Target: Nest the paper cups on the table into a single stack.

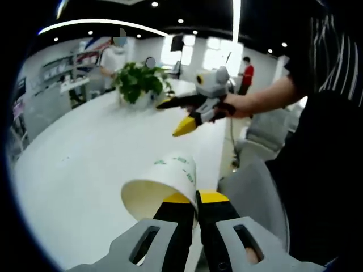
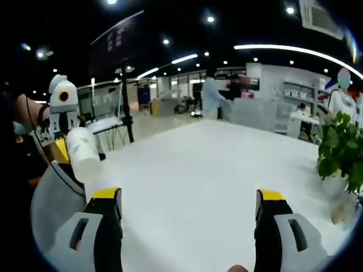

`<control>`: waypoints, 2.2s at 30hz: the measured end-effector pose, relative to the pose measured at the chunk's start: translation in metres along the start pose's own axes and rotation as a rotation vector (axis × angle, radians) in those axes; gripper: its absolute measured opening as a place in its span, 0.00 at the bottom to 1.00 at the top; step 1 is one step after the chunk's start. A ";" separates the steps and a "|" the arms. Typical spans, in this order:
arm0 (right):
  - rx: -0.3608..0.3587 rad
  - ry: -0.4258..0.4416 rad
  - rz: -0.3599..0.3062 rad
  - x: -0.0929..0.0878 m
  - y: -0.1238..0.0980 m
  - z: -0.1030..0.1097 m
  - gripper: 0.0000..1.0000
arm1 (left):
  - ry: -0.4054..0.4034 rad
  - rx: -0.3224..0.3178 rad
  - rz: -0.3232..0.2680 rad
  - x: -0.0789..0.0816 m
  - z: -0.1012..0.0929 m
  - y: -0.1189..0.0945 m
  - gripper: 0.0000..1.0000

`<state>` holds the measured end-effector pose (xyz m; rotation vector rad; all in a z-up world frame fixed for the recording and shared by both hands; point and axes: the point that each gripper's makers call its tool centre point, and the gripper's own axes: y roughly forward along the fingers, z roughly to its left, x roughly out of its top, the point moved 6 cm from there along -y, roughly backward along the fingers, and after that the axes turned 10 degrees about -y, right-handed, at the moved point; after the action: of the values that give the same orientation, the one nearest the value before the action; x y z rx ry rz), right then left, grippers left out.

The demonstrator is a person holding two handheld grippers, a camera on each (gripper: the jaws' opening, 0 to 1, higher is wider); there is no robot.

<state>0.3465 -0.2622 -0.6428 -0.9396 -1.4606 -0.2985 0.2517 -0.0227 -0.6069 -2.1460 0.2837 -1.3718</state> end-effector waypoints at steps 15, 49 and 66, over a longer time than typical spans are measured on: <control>0.019 0.027 0.017 -0.010 0.002 0.004 1.00 | 0.141 0.019 0.195 -0.010 -0.002 0.011 0.00; -0.010 0.161 -0.032 -0.031 -0.013 0.006 1.00 | 0.374 -0.007 0.617 -0.022 -0.006 0.058 0.00; -0.025 0.193 -0.030 -0.043 -0.025 0.004 0.99 | 0.439 0.005 0.703 -0.036 0.000 0.079 0.00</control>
<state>0.3200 -0.2902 -0.6746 -0.8848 -1.2976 -0.4192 0.2453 -0.0701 -0.6788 -1.4772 1.0819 -1.3652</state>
